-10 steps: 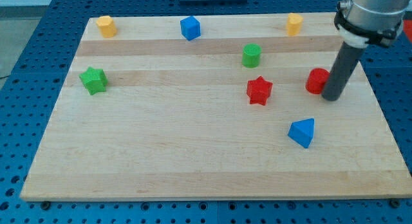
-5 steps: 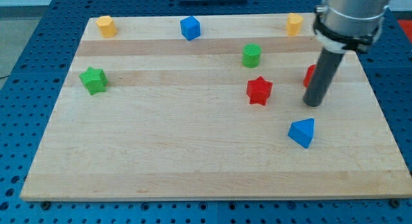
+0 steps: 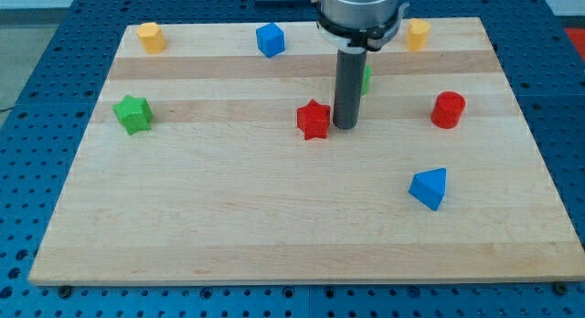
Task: Move red star at bottom left corner of the board
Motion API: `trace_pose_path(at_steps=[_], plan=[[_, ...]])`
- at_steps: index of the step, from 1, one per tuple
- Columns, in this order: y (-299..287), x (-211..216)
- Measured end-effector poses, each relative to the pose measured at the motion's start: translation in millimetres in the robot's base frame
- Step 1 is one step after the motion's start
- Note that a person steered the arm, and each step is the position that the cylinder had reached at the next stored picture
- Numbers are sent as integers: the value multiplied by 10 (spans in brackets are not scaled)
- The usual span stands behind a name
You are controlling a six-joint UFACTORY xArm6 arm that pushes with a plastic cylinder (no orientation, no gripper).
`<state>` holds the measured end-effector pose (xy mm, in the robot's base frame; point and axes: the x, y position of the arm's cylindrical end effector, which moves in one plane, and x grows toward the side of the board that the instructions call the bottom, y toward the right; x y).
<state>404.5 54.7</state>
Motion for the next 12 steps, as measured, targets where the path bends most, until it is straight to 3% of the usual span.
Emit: trace_pose_path(at_steps=[1, 3, 4, 6, 7, 10, 12], plan=[[-117, -263], [-1271, 506], [-1460, 520], [-1334, 486], [-853, 410], [-714, 772], [-179, 243]])
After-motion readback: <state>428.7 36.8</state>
